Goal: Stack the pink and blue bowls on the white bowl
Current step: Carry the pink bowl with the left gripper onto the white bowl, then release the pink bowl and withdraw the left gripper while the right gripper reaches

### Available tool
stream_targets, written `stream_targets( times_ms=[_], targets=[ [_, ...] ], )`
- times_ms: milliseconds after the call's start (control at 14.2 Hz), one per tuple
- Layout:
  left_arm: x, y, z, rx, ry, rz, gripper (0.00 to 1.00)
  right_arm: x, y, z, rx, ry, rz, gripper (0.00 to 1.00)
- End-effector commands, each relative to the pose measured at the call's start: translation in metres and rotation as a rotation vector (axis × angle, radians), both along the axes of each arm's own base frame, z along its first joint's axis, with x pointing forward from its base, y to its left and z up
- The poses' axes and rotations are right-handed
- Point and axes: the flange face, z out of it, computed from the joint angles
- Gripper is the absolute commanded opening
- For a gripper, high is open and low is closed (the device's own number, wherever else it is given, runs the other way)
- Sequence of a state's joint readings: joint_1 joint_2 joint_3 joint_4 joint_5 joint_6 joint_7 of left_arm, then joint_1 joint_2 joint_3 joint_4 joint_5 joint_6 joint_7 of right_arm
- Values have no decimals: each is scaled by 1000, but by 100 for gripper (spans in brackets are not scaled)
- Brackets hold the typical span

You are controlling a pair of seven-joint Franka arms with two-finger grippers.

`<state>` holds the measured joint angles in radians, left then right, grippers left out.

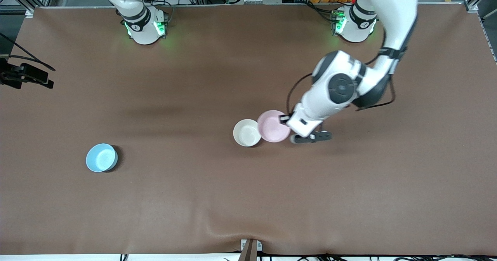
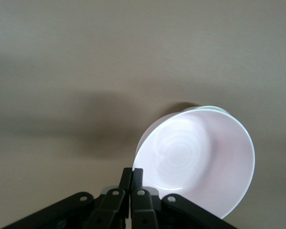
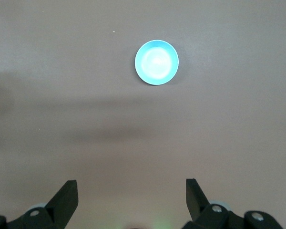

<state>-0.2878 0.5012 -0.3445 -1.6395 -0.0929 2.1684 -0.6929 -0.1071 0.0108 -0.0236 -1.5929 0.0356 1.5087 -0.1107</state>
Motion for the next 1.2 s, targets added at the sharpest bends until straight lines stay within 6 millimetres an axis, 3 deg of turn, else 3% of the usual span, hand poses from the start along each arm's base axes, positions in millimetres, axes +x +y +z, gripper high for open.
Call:
stream_targets(
  times_ms=[0, 211, 493, 563, 775, 1127],
  targets=[
    [8, -31, -22, -36, -3, 32, 0, -2, -3, 1, -4, -6, 12, 100],
    [4, -51, -53, -71, -39, 34, 0, 3, -2, -5, -4, -5, 13, 100],
    [-4, -58, -77, -63, -42, 27, 0, 23, -17, -45, -2, 43, -11, 100],
    [-9, -65, -77, -67, -49, 14, 0, 30, -24, -58, -1, 43, -20, 100],
    [-15, -61, -86, -52, -33, 9, 0, 59, -44, -105, -28, 28, -38, 100],
    [-18, -57, -95, -24, -38, -13, 0, 95, -59, -195, -60, 41, -33, 100]
  ],
)
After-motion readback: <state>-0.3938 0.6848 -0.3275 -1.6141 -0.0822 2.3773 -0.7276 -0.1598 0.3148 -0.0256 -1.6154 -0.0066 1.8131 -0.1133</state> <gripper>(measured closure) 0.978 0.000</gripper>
